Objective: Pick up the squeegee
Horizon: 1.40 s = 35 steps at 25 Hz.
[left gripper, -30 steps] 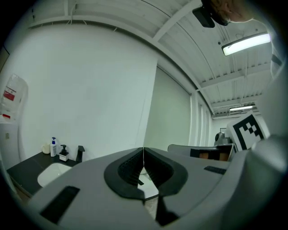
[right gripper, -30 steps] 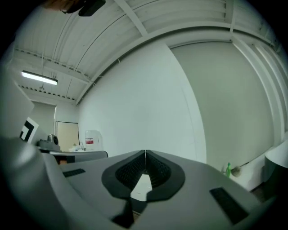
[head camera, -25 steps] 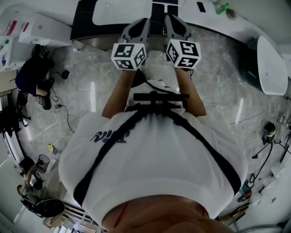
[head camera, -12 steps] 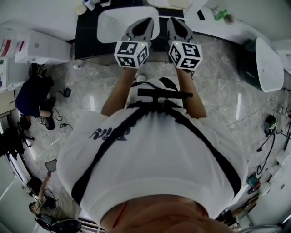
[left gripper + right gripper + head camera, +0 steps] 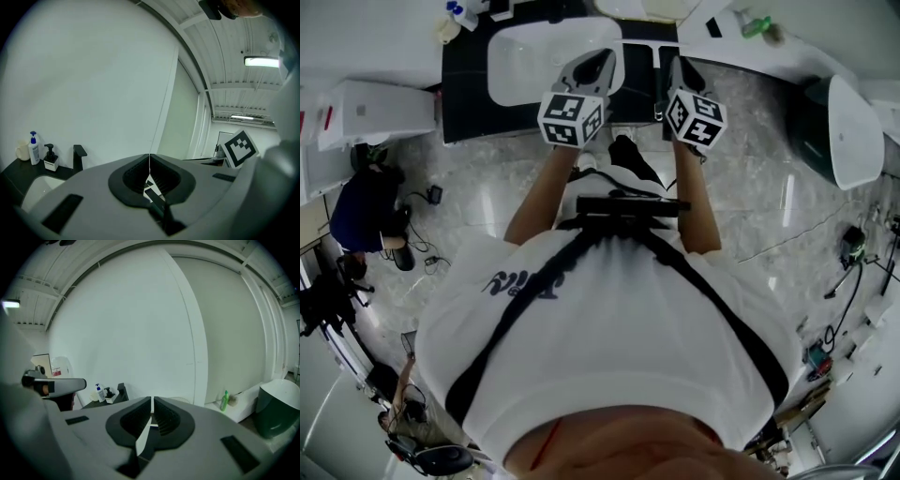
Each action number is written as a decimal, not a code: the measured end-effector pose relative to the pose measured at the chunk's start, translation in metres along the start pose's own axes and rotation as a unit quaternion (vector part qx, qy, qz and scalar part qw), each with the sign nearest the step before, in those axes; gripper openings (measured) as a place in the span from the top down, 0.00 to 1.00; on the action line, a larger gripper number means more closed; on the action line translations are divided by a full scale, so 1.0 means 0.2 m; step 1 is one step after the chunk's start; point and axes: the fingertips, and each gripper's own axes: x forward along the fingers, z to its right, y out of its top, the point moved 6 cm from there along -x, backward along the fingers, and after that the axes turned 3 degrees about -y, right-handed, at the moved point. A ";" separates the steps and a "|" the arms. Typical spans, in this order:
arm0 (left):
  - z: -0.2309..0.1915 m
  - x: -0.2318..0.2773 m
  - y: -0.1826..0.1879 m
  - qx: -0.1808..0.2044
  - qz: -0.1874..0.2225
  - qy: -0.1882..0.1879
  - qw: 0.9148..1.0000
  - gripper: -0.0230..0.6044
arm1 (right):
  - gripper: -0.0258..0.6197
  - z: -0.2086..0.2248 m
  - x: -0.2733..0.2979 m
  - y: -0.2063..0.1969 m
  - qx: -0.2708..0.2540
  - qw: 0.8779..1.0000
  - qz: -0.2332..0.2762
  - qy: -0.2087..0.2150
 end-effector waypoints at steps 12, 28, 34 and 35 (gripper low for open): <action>-0.22 0.41 -0.16 -0.019 -0.064 -0.003 0.998 0.94 | 0.94 0.33 0.47 -0.20 -0.074 0.982 -0.158 0.076; -0.40 0.65 -0.47 -0.064 -0.140 0.008 0.988 0.94 | 0.43 0.31 1.03 -0.70 -0.040 0.957 -0.281 0.050; -0.43 0.67 -0.52 -0.070 -0.150 0.008 0.986 0.94 | 0.43 0.33 1.07 -0.82 -0.015 0.953 -0.301 0.003; -0.43 0.67 -0.52 -0.071 -0.150 0.009 0.986 0.94 | 0.43 0.33 1.07 -0.83 -0.017 0.951 -0.308 -0.001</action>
